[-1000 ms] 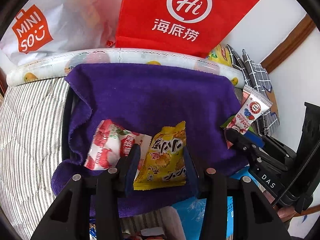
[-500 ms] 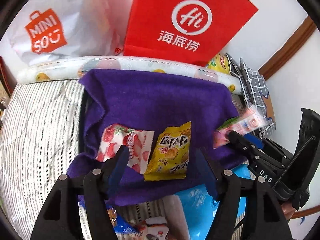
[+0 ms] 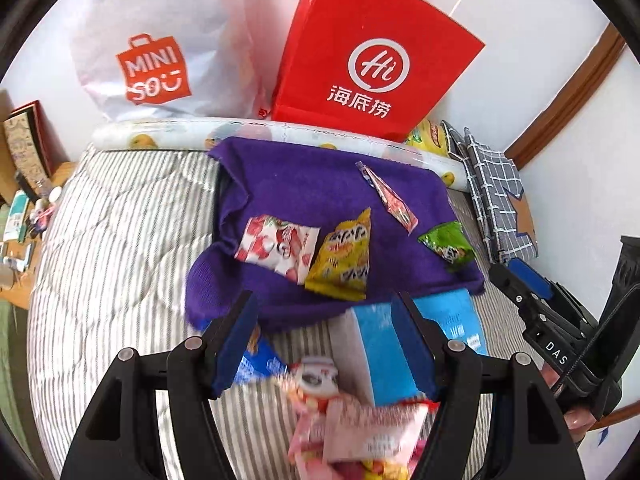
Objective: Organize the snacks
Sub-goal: 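Withdraw both tools from the towel toward the remaining snack pile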
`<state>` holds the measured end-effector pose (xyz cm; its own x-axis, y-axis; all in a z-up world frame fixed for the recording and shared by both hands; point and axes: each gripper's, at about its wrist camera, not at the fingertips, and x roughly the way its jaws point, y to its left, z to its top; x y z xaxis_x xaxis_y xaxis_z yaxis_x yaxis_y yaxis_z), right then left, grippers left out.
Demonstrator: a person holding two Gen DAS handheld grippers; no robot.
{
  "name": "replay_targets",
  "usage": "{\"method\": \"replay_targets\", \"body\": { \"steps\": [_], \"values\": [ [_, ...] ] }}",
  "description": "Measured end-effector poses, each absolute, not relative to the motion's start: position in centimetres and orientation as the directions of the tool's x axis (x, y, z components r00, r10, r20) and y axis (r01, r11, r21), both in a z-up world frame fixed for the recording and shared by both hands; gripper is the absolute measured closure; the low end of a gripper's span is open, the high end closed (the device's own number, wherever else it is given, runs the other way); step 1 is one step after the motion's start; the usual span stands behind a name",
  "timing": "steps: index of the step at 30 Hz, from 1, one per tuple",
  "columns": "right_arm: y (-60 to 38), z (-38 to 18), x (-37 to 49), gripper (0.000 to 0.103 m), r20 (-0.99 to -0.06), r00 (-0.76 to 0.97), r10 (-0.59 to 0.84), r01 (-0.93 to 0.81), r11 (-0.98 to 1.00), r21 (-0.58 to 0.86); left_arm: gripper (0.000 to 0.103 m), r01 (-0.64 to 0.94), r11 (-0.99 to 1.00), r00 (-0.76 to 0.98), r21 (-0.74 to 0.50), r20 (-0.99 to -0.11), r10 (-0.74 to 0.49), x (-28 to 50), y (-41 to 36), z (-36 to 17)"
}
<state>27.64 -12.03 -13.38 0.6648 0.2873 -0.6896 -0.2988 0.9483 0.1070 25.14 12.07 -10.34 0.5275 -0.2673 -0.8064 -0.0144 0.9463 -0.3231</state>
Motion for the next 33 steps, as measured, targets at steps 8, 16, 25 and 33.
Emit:
{"method": "replay_targets", "body": {
  "steps": [8,16,25,33],
  "values": [
    [-12.0,-13.3,23.6,0.054,-0.724,0.612,0.319,-0.306,0.939,0.155,0.035,-0.021,0.944,0.551,-0.329,-0.792,-0.263,21.0,12.1,-9.4],
    [-10.3,-14.6,20.1,0.053,-0.756,0.564,0.333,-0.339,0.928,0.156,0.035,-0.019,0.951,0.56,-0.308,-0.791,-0.245,18.0,12.4,-9.7],
    [-5.9,-14.9,18.3,0.048,-0.758,0.529,0.381,-0.444,0.886,0.135,0.035,-0.076,0.953,0.572,-0.295,-0.796,-0.201,16.0,15.1,-10.3],
    [-1.9,-15.6,17.4,0.048,-0.749,0.491,0.446,-0.551,0.825,0.13,0.035,-0.113,0.933,0.576,-0.343,-0.787,-0.22,15.1,17.7,-11.3]
  ]
}}
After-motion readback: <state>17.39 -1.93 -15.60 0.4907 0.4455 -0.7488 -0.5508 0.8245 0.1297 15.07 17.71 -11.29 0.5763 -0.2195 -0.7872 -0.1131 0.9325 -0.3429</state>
